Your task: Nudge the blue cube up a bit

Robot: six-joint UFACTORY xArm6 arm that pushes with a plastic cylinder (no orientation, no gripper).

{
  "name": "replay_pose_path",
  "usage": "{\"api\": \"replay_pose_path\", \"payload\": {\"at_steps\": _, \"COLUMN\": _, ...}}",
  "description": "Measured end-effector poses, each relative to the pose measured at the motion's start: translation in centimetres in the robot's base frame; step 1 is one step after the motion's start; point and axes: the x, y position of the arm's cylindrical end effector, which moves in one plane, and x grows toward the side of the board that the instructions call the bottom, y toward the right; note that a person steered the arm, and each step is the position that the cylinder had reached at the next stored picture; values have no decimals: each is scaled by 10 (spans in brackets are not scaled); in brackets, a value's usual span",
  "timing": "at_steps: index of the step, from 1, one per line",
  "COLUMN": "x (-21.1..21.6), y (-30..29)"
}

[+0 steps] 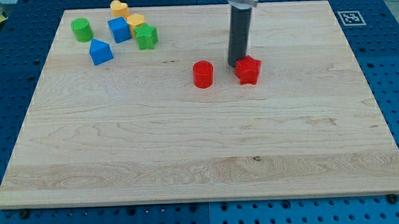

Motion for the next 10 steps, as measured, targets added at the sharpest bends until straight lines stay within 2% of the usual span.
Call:
{"api": "replay_pose_path", "payload": {"at_steps": 2, "x": 51, "y": 26}}
{"api": "replay_pose_path", "payload": {"at_steps": 3, "x": 59, "y": 42}}
{"api": "replay_pose_path", "payload": {"at_steps": 4, "x": 10, "y": 44}}
{"api": "replay_pose_path", "payload": {"at_steps": 5, "x": -25, "y": 16}}
{"api": "replay_pose_path", "payload": {"at_steps": 6, "x": -40, "y": -46}}
{"api": "replay_pose_path", "payload": {"at_steps": 9, "x": -47, "y": -237}}
{"api": "replay_pose_path", "payload": {"at_steps": 10, "x": -87, "y": -242}}
